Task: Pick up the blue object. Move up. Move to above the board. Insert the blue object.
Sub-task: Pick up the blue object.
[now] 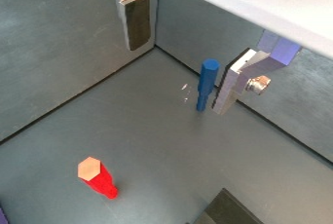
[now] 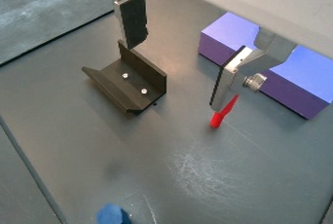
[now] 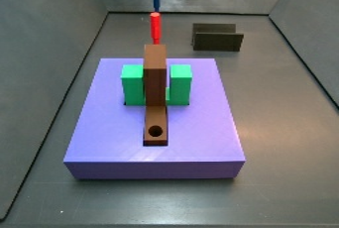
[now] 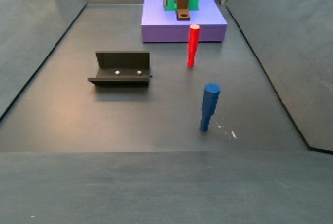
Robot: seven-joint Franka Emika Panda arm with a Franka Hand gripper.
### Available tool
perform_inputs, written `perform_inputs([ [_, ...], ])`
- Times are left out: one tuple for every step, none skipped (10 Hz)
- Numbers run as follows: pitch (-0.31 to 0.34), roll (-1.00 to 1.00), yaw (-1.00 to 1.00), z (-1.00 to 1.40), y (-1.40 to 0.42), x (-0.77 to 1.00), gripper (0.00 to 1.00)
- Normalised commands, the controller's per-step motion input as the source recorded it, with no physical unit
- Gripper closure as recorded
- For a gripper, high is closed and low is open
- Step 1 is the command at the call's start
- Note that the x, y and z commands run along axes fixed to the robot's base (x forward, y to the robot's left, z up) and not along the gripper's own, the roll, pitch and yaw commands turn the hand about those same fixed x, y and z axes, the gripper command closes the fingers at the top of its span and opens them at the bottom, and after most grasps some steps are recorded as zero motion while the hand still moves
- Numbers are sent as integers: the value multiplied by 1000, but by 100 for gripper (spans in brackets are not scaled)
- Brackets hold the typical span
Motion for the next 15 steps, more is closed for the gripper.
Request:
perform_inputs([
  [0,-19,0,0,260,0,0],
  [0,-80,0,0,760,-140,0],
  [-3,-90,0,0,971,-211,0],
  [0,-94,0,-26,954,-200,0],
  [-10,-41,0,-100,866,-186,0],
  [-34,0,0,-326,640,-40,0],
  [-33,39,0,-497,400,0,0],
  [-57,0,60,-803,149,0,0],
  [-54,0,74,-757,171,-100,0],
  [-23,0,63,-646,143,-9,0],
  [0,0,51,-634,203,0,0],
  [0,-23,57,-626,203,0,0],
  [0,-10,51,-614,237,0,0],
  [-10,-24,57,-566,189,0,0],
  [-11,-43,63,-526,106,0,0],
])
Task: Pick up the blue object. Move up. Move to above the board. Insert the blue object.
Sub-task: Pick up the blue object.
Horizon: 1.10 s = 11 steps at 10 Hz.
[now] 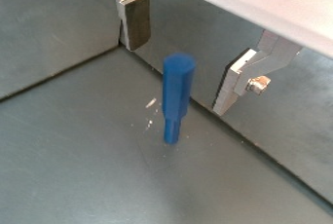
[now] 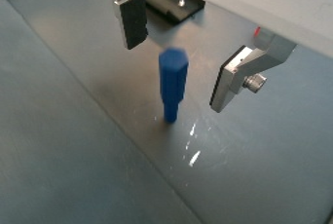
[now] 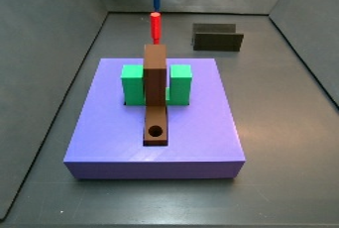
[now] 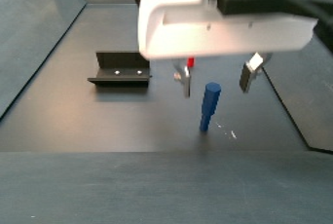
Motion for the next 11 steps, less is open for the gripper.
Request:
perform_inputs([
  [0,-43,3,-434,0,0,0],
  [-13,-40,0,-391,0,0,0],
  [-16,-37,0,-311,0,-9,0],
  [-11,-31,0,-206,0,-37,0],
  [0,-17,0,-60,0,0,0],
  [0,0,0,0,0,0,0],
  [0,0,0,0,0,0,100],
  [0,0,0,0,0,0,100],
  [0,0,0,0,0,0,100],
  [0,0,0,0,0,0,100],
  [0,0,0,0,0,0,100],
])
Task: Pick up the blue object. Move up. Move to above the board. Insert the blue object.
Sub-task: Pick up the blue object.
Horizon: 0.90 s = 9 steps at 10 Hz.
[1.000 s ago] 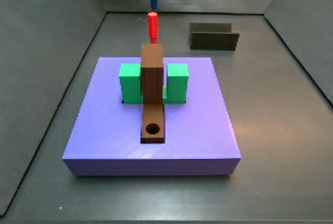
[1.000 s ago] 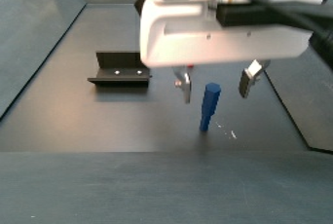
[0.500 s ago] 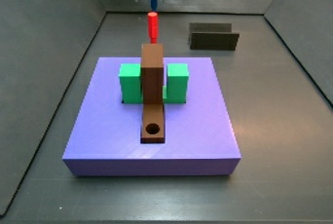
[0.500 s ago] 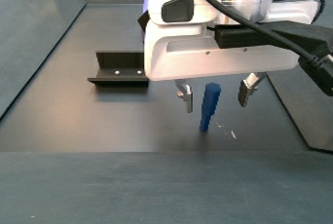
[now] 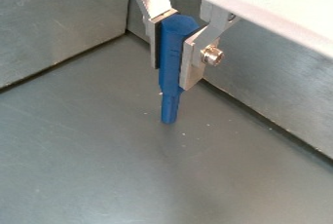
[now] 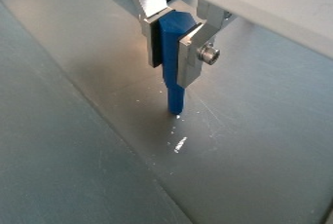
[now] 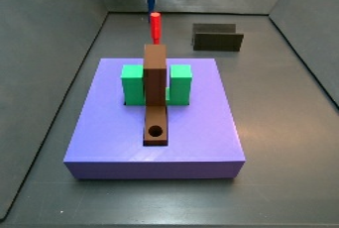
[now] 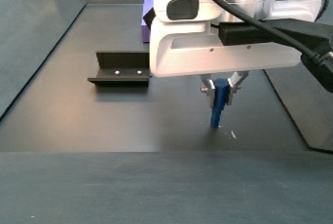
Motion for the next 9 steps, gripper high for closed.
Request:
perform_inputs([
  [0,0,0,0,0,0,100],
  [0,0,0,0,0,0,100],
  [0,0,0,0,0,0,100],
  [0,0,0,0,0,0,100],
  [0,0,0,0,0,0,100],
  [0,0,0,0,0,0,100],
  [0,0,0,0,0,0,100],
  [0,0,0,0,0,0,100],
  [0,0,0,0,0,0,100],
])
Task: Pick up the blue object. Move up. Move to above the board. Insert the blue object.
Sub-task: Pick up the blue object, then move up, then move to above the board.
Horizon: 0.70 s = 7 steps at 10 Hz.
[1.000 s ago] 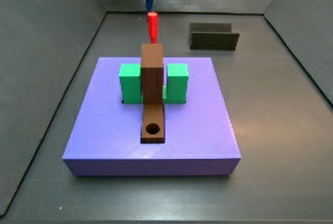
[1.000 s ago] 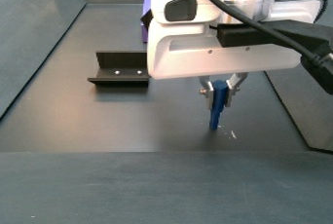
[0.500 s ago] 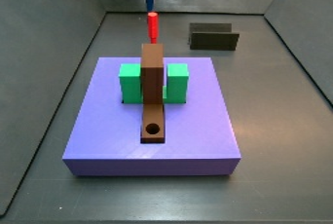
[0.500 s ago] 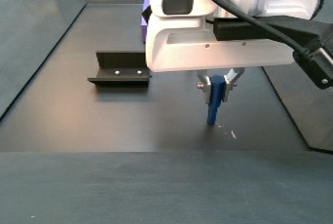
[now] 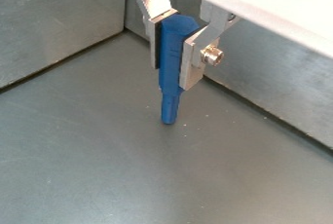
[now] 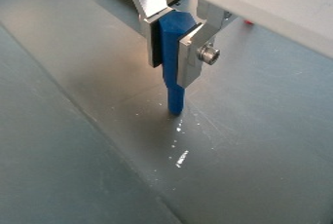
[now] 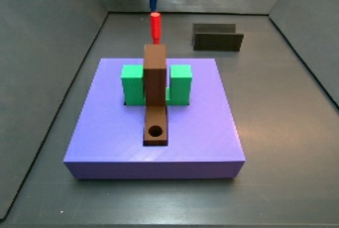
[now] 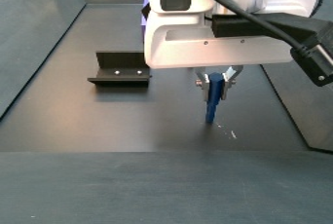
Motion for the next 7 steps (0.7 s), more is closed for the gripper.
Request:
perform_inputs([
  [0,0,0,0,0,0,100],
  [0,0,0,0,0,0,100],
  [0,0,0,833,0,0,100],
  [61,5,-46,719,60,-76,100],
  [78,48,-45,419,41,-65,100],
  [67,63,-28,253,17,-32,100],
  [0,0,0,1400,0,0,100],
])
